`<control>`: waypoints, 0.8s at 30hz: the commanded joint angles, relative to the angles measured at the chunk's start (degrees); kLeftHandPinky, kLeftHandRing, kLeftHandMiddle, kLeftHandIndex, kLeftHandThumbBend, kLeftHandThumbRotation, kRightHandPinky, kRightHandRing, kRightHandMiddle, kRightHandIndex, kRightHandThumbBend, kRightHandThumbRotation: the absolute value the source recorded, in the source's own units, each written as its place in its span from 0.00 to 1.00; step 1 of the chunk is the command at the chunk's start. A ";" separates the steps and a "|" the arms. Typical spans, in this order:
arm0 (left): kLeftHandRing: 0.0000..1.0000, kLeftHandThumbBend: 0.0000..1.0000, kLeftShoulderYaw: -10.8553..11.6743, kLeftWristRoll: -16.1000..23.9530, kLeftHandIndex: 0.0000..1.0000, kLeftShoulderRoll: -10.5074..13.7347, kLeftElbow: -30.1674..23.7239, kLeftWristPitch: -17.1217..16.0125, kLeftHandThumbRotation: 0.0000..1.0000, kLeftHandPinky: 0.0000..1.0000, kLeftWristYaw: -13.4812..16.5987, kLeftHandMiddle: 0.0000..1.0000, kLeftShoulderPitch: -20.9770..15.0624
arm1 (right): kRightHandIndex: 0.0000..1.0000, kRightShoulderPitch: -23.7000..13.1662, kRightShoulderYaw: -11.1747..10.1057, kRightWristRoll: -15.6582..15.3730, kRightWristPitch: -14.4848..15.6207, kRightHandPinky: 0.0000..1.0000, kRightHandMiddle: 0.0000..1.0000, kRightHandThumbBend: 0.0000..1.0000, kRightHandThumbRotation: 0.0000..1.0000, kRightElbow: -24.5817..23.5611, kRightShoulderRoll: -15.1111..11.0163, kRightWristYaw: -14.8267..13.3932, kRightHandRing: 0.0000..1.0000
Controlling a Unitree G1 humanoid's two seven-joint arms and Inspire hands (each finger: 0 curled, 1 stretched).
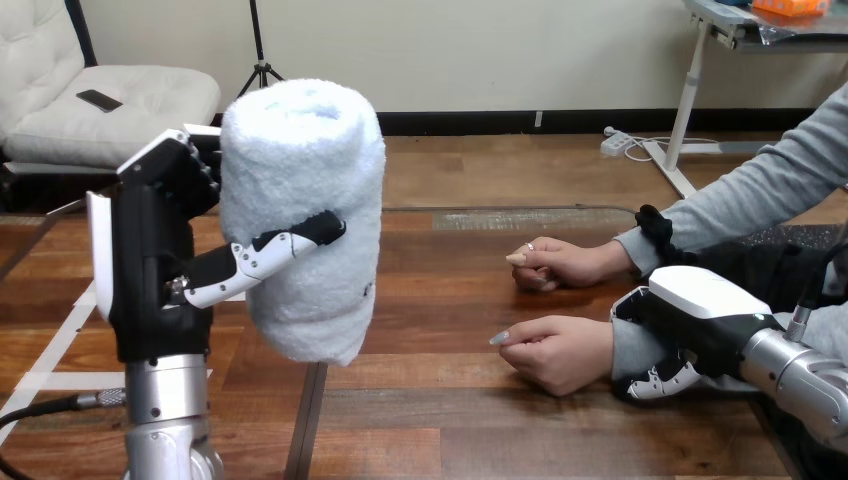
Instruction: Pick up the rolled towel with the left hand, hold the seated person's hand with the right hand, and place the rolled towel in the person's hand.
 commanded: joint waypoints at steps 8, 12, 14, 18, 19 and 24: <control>0.33 0.71 0.98 -0.25 0.42 -0.15 0.15 -1.97 0.00 0.28 -0.26 0.39 -2.73 | 0.44 -2.31 -0.58 1.48 -1.43 0.32 0.42 0.68 0.06 1.26 1.85 0.35 0.36; 0.33 0.71 1.07 -0.66 0.42 -0.19 0.63 -2.20 0.00 0.28 -0.58 0.39 -2.77 | 0.44 -2.30 -0.74 1.88 -1.34 0.32 0.42 0.66 0.06 1.49 1.90 0.44 0.35; 0.33 0.72 1.10 -0.84 0.42 -0.22 0.80 -2.31 0.00 0.28 -0.72 0.39 -2.81 | 0.43 -2.30 -0.71 1.92 -1.22 0.32 0.42 0.65 0.07 1.46 1.88 0.38 0.35; 0.33 0.72 1.15 -0.74 0.42 -0.30 0.80 -2.46 0.00 0.28 -0.78 0.39 -2.85 | 0.43 -2.27 -0.60 1.70 -1.06 0.32 0.41 0.64 0.07 1.14 1.74 -0.04 0.35; 0.33 0.72 1.15 -0.70 0.42 -0.32 0.74 -2.42 0.00 0.28 -0.77 0.39 -2.85 | 0.43 -2.27 -0.54 1.61 -1.07 0.32 0.41 0.64 0.07 1.09 1.69 -0.15 0.35; 0.33 0.72 1.18 -0.52 0.42 -0.40 0.64 -2.34 0.00 0.28 -0.75 0.39 -2.88 | 0.41 -2.27 -0.63 1.70 -1.19 0.30 0.40 0.62 0.09 0.97 1.60 -0.16 0.34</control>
